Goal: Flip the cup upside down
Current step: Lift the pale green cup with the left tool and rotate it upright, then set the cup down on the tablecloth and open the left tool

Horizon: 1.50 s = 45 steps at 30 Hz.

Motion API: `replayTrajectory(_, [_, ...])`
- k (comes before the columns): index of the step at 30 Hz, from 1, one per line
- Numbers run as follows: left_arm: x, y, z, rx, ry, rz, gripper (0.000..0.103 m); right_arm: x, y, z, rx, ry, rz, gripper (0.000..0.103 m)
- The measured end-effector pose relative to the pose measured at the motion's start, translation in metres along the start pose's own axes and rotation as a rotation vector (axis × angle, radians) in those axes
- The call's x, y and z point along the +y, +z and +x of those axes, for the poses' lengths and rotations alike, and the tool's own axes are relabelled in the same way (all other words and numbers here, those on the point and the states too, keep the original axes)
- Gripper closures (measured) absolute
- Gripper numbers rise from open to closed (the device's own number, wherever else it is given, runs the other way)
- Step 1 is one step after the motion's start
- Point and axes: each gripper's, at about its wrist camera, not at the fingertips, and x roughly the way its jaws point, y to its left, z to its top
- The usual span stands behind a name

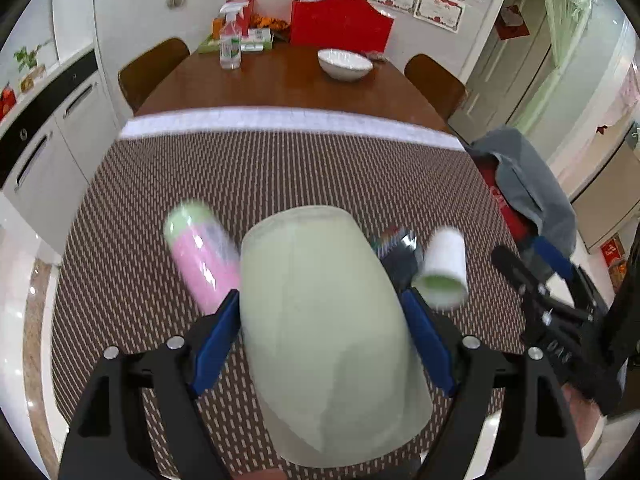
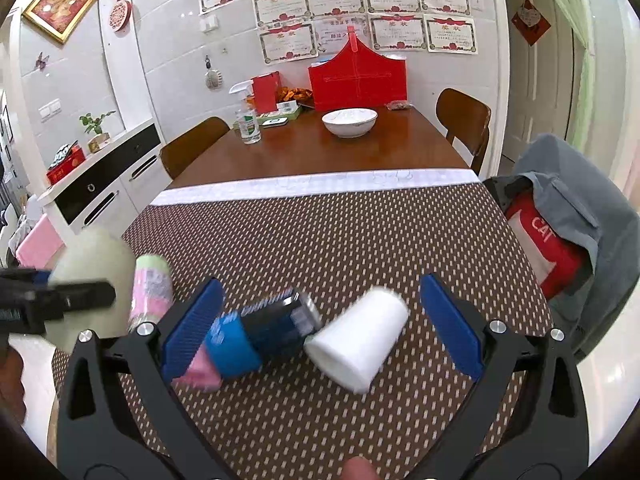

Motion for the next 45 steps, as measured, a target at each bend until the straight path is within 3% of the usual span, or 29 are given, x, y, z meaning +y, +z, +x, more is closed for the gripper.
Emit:
replayTrajectory(6, [0.013,-0.059,0.030,0.060,-0.007,-0.035,0.024,0.013,-0.042,-0.016,0.036,-0.026,-0.019,0.006])
replayTrajectory(16, [0.009,-0.105,0.076,0.094,-0.037,-0.041,0.023,0.018,-0.089,-0.036,0.049,-0.068,-0.020,0.006])
replayTrajectory(21, [0.000,-0.107,0.065,0.023,0.024,0.017,0.021,0.018,-0.096,-0.044,0.041,-0.077,-0.012,0.006])
replayTrajectory(30, [-0.013,-0.106,0.016,-0.183,0.097,0.118,0.008,0.022,-0.094,-0.051,0.028,-0.019,0.027,0.006])
replayTrajectory(45, [0.014,-0.131,-0.048,-0.381,0.192,0.061,0.006,0.066,-0.084,-0.069,-0.022,0.064,-0.029,0.006])
